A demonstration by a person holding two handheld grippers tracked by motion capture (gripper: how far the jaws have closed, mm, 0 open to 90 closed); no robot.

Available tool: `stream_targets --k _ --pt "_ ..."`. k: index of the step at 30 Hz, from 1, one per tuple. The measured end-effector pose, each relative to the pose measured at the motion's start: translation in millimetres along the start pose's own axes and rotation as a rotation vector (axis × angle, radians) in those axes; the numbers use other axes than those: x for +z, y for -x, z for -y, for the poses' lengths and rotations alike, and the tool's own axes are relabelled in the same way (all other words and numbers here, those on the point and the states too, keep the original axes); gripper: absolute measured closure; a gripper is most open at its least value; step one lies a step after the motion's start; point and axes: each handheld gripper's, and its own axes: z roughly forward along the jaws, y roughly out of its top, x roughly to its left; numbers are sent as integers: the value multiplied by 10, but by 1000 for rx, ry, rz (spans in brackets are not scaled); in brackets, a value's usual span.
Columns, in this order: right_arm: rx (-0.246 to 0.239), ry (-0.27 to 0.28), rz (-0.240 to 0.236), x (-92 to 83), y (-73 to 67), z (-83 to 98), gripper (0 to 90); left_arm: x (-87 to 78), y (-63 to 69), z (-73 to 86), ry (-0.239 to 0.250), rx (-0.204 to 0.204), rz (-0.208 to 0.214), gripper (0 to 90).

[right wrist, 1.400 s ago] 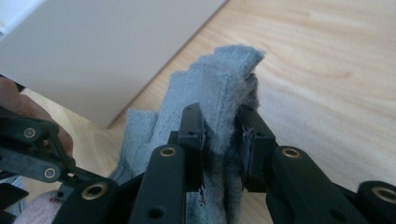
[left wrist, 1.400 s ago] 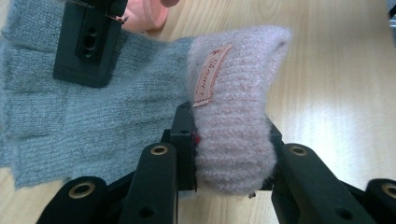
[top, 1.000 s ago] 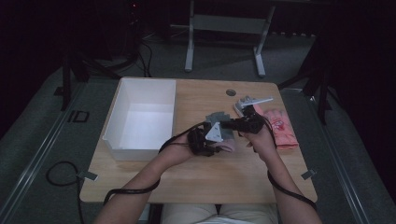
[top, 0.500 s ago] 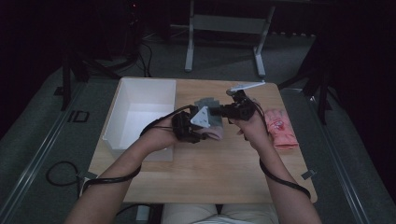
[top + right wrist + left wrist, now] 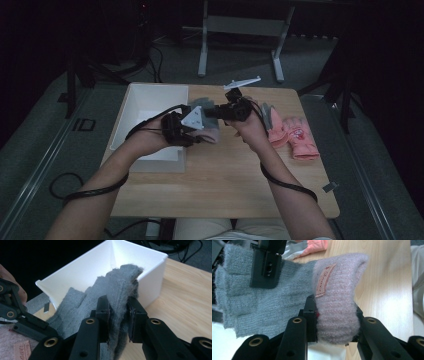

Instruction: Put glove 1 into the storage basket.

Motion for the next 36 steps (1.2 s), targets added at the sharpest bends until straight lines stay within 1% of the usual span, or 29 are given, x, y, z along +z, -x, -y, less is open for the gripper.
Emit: stream_targets --k 1,2,3,7,8,10,11,13,14,15,18,20,21,23,24,26,27,29,30,31,32,33,34,36 --pt "-2 3 -8 34 -23 -26 744 -47 -10 70 -9 1 -10 693" --pt "8 8 -30 99 -49 -69 744 -57 -12 91 -10 -1 -11 693" --pt "10 7 -34 122 -58 -80 744 -80 -20 146 -12 -4 -15 692" --pt "6 -7 -48 325 -154 -167 745 -153 -67 325 -29 -10 -19 692" --pt "16 -8 -57 378 -175 -190 745 -174 -79 380 -33 -15 -20 692" --pt "25 -11 -79 506 -225 -243 746 -226 -97 493 -47 -11 -27 692" --pt "22 -13 -80 552 -251 -260 745 -252 -108 552 -49 -19 -27 692" --pt "17 -21 -90 681 -312 -300 745 -302 -127 672 -56 -38 -26 691" --pt "23 -23 -93 749 -336 -314 745 -318 -142 749 -62 -42 -21 691" --pt "26 -31 -100 836 -361 -325 745 -326 -149 794 -67 -40 -19 691" --pt "37 -49 -108 1020 -403 -335 745 -333 -201 981 -79 -44 1 690" --pt "44 -57 -106 1137 -423 -326 746 -308 -217 1089 -95 -27 -1 690" --pt "44 -64 -102 1189 -430 -317 746 -284 -230 1145 -92 -35 13 690" --pt "47 -83 -97 1280 -429 -294 746 -245 -249 1208 -101 -25 18 689" --pt "45 -89 -90 1318 -421 -279 747 -220 -259 1238 -100 -25 29 689" --pt "53 -108 -82 1379 -397 -252 746 -151 -272 1282 -103 -27 36 689" --pt "56 -115 -77 1406 -383 -238 746 -107 -280 1304 -109 -29 50 689" --pt "58 -136 -61 1468 -363 -200 747 -23 -283 1341 -119 -26 59 689" --pt "58 -150 -53 1497 -355 -184 746 3 -289 1356 -127 -26 69 689" --pt "58 -156 -50 1520 -352 -173 746 49 -295 1379 -144 -21 65 689" --pt "55 -161 -38 1548 -352 -164 746 75 -297 1391 -155 -19 66 690" --pt "55 -160 -36 1553 -357 -171 746 107 -305 1409 -163 -24 75 690" --pt "51 -168 -36 1569 -367 -180 745 127 -313 1420 -170 -24 76 690" --pt "33 -189 -10 1607 -391 -190 743 147 -326 1437 -174 -29 86 690"
